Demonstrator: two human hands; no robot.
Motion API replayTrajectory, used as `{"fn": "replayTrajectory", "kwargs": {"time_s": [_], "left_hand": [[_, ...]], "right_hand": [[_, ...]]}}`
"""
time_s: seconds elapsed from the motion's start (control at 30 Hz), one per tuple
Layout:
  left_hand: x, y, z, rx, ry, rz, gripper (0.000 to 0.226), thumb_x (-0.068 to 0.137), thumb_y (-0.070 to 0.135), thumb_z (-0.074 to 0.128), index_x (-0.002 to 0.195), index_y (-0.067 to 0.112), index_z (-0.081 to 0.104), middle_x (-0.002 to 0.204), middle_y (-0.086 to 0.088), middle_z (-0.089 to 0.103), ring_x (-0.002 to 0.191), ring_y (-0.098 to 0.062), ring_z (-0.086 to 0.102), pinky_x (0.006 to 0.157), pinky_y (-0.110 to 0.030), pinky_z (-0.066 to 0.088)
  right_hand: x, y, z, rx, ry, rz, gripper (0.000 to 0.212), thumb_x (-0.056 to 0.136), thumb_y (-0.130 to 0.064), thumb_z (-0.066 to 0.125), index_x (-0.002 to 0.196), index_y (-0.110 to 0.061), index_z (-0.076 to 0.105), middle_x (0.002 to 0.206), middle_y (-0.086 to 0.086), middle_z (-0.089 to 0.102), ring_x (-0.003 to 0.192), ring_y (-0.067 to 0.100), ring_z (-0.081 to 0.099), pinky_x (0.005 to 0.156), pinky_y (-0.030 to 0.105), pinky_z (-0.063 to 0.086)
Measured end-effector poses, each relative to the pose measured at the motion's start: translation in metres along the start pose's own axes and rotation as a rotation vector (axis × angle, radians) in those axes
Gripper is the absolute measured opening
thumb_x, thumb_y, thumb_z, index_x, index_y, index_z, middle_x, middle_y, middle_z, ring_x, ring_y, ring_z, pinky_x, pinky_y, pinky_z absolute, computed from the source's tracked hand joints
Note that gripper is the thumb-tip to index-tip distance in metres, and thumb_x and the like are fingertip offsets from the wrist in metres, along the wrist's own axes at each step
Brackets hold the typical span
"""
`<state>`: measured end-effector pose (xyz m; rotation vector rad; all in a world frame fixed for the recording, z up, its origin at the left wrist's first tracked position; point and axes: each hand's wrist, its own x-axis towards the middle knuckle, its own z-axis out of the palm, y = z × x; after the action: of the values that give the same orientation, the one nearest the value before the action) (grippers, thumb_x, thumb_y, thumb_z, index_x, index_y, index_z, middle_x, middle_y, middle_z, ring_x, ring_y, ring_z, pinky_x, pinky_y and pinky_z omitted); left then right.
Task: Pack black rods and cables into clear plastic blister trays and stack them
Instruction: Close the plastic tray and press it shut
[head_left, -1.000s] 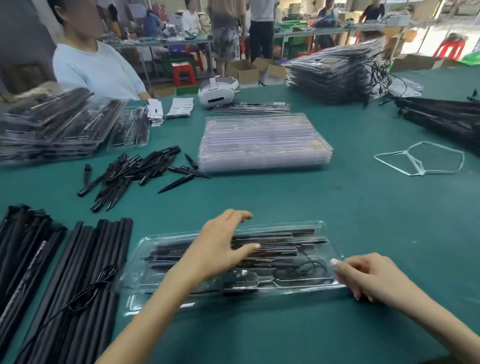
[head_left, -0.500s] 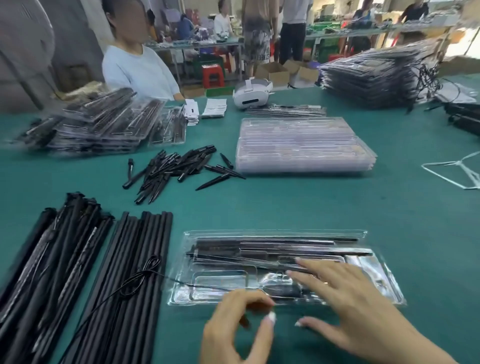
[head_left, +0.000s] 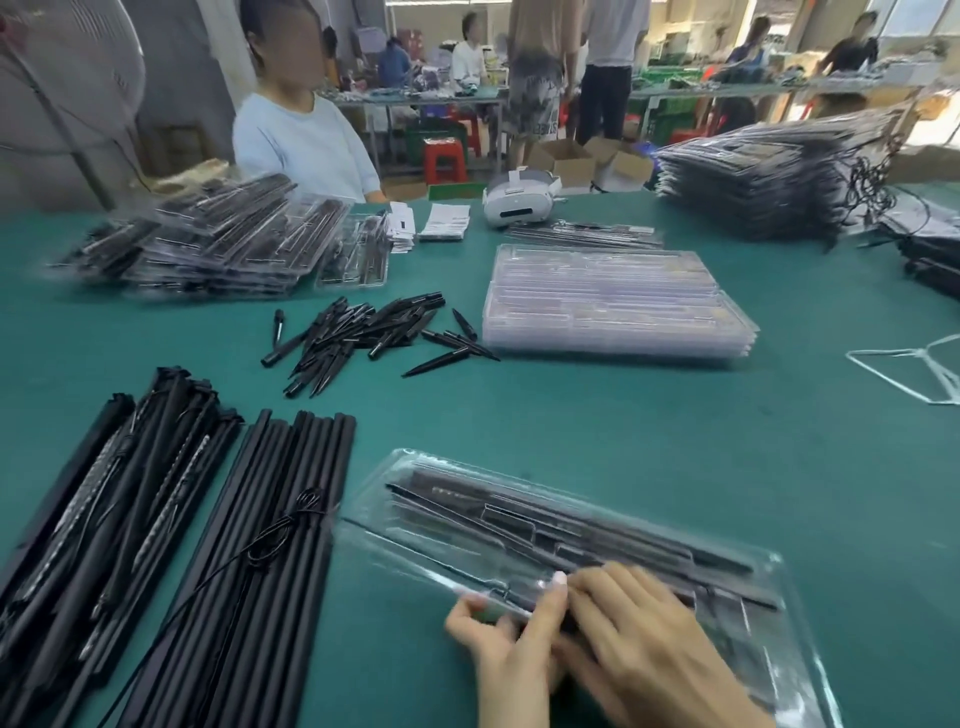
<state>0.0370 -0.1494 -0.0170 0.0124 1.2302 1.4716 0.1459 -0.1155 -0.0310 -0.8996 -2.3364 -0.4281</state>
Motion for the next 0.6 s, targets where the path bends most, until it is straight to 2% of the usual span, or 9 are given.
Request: {"fn": "replayTrajectory", "kwargs": {"time_s": [0.1,0.17,0.23,0.27,0.33,0.37,0.43,0.5,0.6], "left_hand": [[0.004,0.001,-0.004,0.11,0.061,0.088,0.054,0.077,-0.009,0.07,0.102,0.015,0.029,0.083,-0.017,0.059,0.07,-0.022,0.055,0.073,-0.042,0.046],[0.007,0.001,-0.012,0.179,0.052,0.133,0.051,0.079,-0.009,0.068,0.108,0.012,0.032,0.092,-0.02,0.062,0.075,-0.025,0.06,0.077,-0.044,0.048],[0.007,0.001,-0.019,0.21,-0.01,0.171,0.042,0.083,-0.009,0.063,0.111,0.01,0.038,0.097,-0.022,0.063,0.067,-0.026,0.065,0.063,-0.036,0.054],[0.005,0.002,-0.02,0.202,-0.059,0.177,0.036,0.085,-0.01,0.06,0.11,0.009,0.043,0.093,-0.02,0.065,0.058,-0.025,0.065,0.052,-0.033,0.053],[0.0,0.005,-0.02,0.181,-0.137,0.172,0.029,0.087,-0.014,0.054,0.105,0.009,0.049,0.077,-0.013,0.067,0.047,-0.028,0.061,0.04,-0.031,0.051],[0.0,0.006,-0.02,0.187,-0.152,0.179,0.03,0.086,-0.017,0.051,0.102,0.008,0.049,0.07,-0.009,0.066,0.046,-0.029,0.058,0.039,-0.031,0.05],[0.0,0.007,-0.021,0.206,-0.157,0.2,0.032,0.084,-0.021,0.047,0.098,0.008,0.046,0.065,-0.009,0.065,0.042,-0.026,0.055,0.037,-0.029,0.047],[0.0,0.009,-0.023,0.206,-0.156,0.216,0.034,0.083,-0.023,0.044,0.097,0.008,0.042,0.064,-0.013,0.065,0.037,-0.024,0.052,0.035,-0.027,0.045],[0.001,0.008,-0.027,0.241,-0.146,0.26,0.033,0.083,-0.022,0.047,0.097,0.008,0.042,0.066,-0.014,0.067,0.037,-0.023,0.051,0.036,-0.027,0.045]], "right_hand": [[-0.001,-0.026,-0.006,0.078,-0.148,0.059,0.041,0.092,-0.029,0.045,0.077,-0.01,0.077,0.067,-0.001,0.064,0.053,0.015,0.058,0.048,0.022,0.046],[0.001,-0.021,-0.019,0.227,-0.261,0.112,0.036,0.08,-0.044,0.051,0.088,-0.02,0.078,0.077,-0.009,0.065,0.064,0.007,0.062,0.058,0.019,0.051],[0.008,-0.003,-0.028,0.436,-0.28,0.32,0.031,0.078,-0.049,0.059,0.102,-0.034,0.072,0.096,-0.018,0.061,0.09,0.002,0.06,0.08,0.03,0.051],[0.011,0.007,-0.029,0.467,-0.292,0.441,0.04,0.079,-0.051,0.061,0.116,-0.035,0.065,0.108,-0.018,0.056,0.104,0.005,0.054,0.09,0.035,0.045],[0.016,0.023,-0.025,0.436,-0.377,0.577,0.07,0.082,-0.055,0.064,0.143,-0.036,0.035,0.127,-0.017,0.039,0.122,0.006,0.038,0.102,0.028,0.032],[0.02,0.026,-0.022,0.51,-0.471,0.639,0.082,0.08,-0.054,0.066,0.148,-0.037,0.022,0.128,-0.018,0.035,0.123,0.002,0.035,0.101,0.019,0.029],[0.026,0.027,-0.016,0.687,-0.589,0.714,0.092,0.077,-0.049,0.072,0.149,-0.037,0.017,0.118,-0.022,0.041,0.115,-0.005,0.04,0.09,0.006,0.029],[0.028,0.025,-0.012,0.717,-0.6,0.719,0.094,0.073,-0.049,0.075,0.148,-0.038,0.019,0.116,-0.022,0.043,0.116,-0.006,0.042,0.086,0.005,0.029],[0.03,0.019,-0.011,0.774,-0.609,0.753,0.111,0.063,-0.061,0.077,0.15,-0.037,0.013,0.133,-0.019,0.04,0.118,-0.011,0.036,0.088,0.0,0.027]]}}
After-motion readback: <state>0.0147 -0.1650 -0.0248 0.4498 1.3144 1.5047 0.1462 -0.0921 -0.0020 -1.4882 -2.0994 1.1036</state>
